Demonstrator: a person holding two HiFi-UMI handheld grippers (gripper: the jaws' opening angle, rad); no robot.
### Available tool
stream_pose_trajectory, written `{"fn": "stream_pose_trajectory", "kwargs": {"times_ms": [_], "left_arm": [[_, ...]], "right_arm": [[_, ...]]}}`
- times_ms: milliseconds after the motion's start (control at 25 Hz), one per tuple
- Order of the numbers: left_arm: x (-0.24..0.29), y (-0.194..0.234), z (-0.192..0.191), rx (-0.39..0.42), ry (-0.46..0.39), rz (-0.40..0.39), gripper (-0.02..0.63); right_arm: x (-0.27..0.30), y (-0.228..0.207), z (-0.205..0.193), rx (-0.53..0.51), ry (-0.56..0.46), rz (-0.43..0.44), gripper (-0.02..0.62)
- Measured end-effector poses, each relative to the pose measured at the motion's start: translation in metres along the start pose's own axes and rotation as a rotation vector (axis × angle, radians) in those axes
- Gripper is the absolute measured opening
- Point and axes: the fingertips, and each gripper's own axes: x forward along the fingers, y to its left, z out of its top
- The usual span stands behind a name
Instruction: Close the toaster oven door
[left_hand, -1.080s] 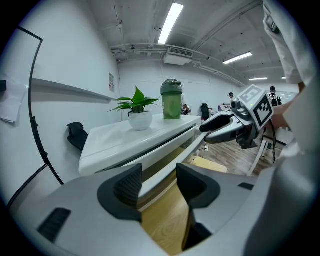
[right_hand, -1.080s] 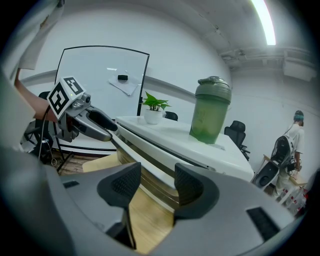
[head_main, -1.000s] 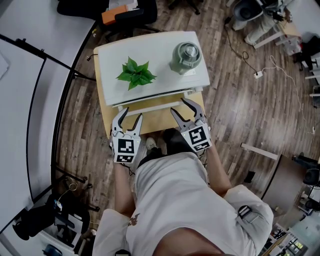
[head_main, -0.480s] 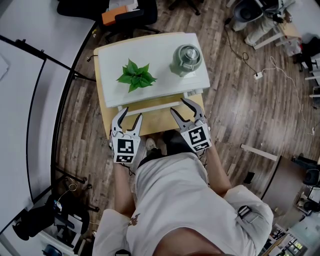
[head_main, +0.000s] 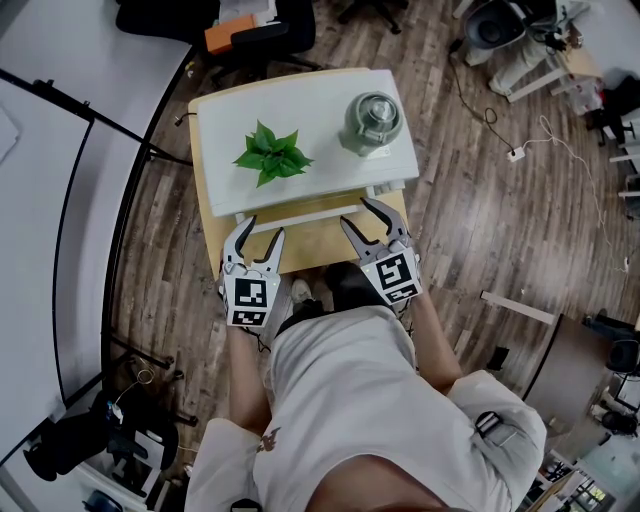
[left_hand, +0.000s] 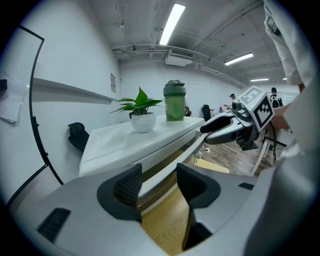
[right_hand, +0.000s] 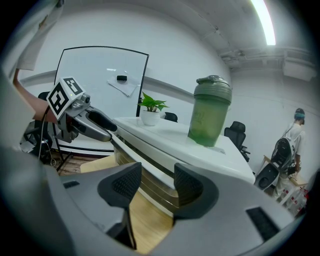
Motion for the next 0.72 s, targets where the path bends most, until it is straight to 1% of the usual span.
{"fn": "stream_pose_trajectory", "kwargs": {"times_ms": [120, 240, 440, 560, 720], "left_arm": [[-0.001, 0.000, 0.001, -0.001, -0.003, 0.009, 0.216], [-0.003, 0.000, 0.000, -0.007, -0.010, 0.030, 0.215], [-0.018, -0.007, 0.011, -0.029, -0.068, 0.041, 0.204], [-0.030, -0.015, 0.017, -0.024, -0.097, 0.035, 0.201], [-0.047, -0.026, 0.020, -0.032, -0.129, 0.024, 0.199]], "right_arm": [[0.000, 0.000, 0.000, 0.010, -0.004, -0.014, 0.213], [0.001, 0.000, 0.003, 0.016, -0.007, -0.045, 0.222], [-0.013, 0.004, 0.025, 0.010, -0.074, -0.094, 0.225], [-0.025, 0.014, 0.033, 0.013, -0.094, -0.102, 0.229], [-0.040, 0.032, 0.031, 0.020, -0.081, -0.095, 0.225]]}}
